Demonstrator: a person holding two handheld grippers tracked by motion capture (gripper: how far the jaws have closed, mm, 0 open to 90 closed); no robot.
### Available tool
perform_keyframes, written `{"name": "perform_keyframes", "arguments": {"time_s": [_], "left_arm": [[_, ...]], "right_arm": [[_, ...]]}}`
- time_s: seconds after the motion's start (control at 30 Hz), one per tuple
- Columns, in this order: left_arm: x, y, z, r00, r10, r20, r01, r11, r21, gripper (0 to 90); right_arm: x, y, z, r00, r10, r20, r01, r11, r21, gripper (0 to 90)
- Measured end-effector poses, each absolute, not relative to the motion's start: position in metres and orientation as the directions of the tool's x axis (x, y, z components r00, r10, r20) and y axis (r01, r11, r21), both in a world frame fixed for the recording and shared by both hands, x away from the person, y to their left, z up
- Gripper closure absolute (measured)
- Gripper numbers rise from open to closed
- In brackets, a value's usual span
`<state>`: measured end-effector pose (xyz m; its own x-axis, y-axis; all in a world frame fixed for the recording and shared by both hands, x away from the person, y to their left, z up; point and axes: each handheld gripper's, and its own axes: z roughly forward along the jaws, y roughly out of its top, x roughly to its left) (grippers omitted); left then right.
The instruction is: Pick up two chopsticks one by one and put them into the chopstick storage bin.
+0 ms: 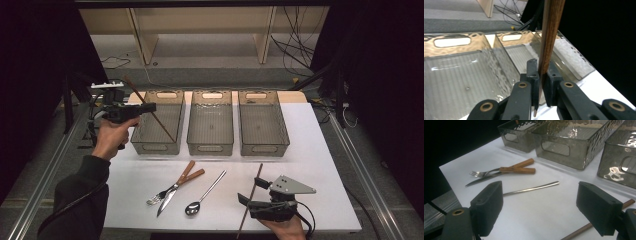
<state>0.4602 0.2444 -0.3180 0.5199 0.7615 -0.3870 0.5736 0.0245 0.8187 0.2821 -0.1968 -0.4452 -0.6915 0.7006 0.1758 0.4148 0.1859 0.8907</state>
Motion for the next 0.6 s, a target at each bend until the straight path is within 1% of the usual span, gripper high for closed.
{"name": "perform_keyframes", "arguments": {"time_s": [0.2,0.6], "left_arm": [[0.483,0.250,-0.327,0.477,0.783,-0.399,0.606,0.036,0.795,84.0],[0.513,0.248,-0.354,0.411,0.820,-0.398,0.674,0.021,0.739,84.0]], "right_arm": [[0.282,-0.196,-0.446,-0.689,0.702,0.180,0.422,0.188,0.887,21.7],[0.282,-0.197,-0.446,-0.692,0.700,0.178,0.415,0.184,0.891,19.4]]}}
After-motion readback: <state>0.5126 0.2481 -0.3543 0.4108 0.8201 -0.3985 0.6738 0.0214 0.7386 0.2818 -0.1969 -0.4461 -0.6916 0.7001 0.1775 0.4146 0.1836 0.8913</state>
